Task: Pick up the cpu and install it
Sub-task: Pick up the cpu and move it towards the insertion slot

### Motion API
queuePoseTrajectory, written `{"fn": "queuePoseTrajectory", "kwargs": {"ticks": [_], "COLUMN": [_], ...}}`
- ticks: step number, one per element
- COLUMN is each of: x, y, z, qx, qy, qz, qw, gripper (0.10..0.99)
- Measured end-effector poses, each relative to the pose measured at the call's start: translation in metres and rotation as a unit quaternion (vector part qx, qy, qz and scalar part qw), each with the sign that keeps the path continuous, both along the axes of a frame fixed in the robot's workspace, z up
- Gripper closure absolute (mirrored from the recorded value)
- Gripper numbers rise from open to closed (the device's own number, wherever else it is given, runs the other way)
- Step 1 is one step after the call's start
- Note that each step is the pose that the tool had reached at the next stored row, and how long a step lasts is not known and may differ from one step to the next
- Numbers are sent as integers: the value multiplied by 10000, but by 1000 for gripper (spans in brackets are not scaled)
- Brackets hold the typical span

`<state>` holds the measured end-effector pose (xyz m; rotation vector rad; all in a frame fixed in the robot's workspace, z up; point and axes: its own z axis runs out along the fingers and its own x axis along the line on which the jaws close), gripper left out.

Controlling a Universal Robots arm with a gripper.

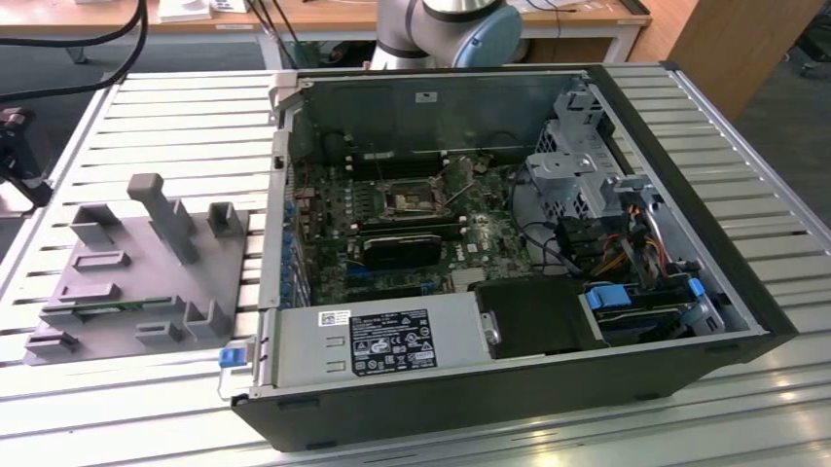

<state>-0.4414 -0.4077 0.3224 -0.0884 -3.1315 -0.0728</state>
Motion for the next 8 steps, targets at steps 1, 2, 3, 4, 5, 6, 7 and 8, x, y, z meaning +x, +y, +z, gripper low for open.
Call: {"fn": "queuePoseTrajectory", "kwargs": {"ticks": [1,2,3,4,5,6,7,8], "x": [0,0,0,0,0,0,0,0], "y": [0,0,0,0,0,0,0,0], "z": [11,24,38,52,67,82,101,120], "qx": [0,0,0,0,0,0,0,0], "qy": [0,0,0,0,0,0,0,0], "qz": [0,0,0,0,0,0,0,0], "qw": [10000,10000,10000,10000,10000,10000,10000,10000], "gripper": [549,549,549,549,549,549,549,549]}}
